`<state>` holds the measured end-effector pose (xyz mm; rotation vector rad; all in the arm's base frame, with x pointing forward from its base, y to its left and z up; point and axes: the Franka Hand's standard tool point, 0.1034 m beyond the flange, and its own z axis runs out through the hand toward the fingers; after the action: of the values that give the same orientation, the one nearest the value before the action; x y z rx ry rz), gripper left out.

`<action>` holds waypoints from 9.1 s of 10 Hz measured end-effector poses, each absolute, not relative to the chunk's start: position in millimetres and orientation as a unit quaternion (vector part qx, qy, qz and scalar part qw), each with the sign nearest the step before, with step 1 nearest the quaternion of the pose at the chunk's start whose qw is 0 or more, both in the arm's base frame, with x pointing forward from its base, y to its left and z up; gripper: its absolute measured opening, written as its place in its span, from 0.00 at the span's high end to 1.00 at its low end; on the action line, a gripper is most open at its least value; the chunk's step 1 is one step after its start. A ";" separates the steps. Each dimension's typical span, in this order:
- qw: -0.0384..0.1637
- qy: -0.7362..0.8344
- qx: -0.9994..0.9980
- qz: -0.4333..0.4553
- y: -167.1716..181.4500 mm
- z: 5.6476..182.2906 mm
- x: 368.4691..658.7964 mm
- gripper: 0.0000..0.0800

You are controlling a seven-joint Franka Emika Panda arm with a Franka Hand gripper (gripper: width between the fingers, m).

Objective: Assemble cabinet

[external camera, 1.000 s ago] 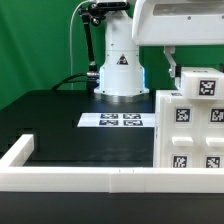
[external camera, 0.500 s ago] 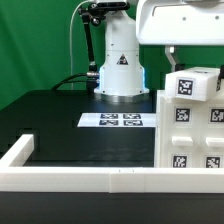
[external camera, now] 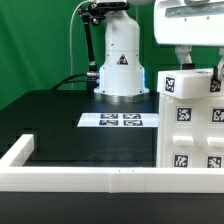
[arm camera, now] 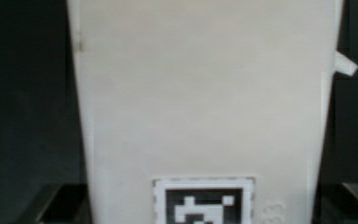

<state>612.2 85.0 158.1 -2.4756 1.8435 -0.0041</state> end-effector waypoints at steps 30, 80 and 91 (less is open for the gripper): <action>0.080 0.672 -0.736 0.015 106.1 168.7 620.0 0.00; 0.010 0.388 -0.921 -0.010 78.0 154.8 611.2 0.31; 0.022 0.807 -0.590 0.004 83.2 154.8 611.7 0.31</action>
Offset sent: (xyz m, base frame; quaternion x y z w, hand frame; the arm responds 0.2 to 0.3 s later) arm 0.0000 0.0000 0.0000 0.0000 0.0000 0.2571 0.9664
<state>611.7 83.2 154.8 -1.8286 2.4990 0.0124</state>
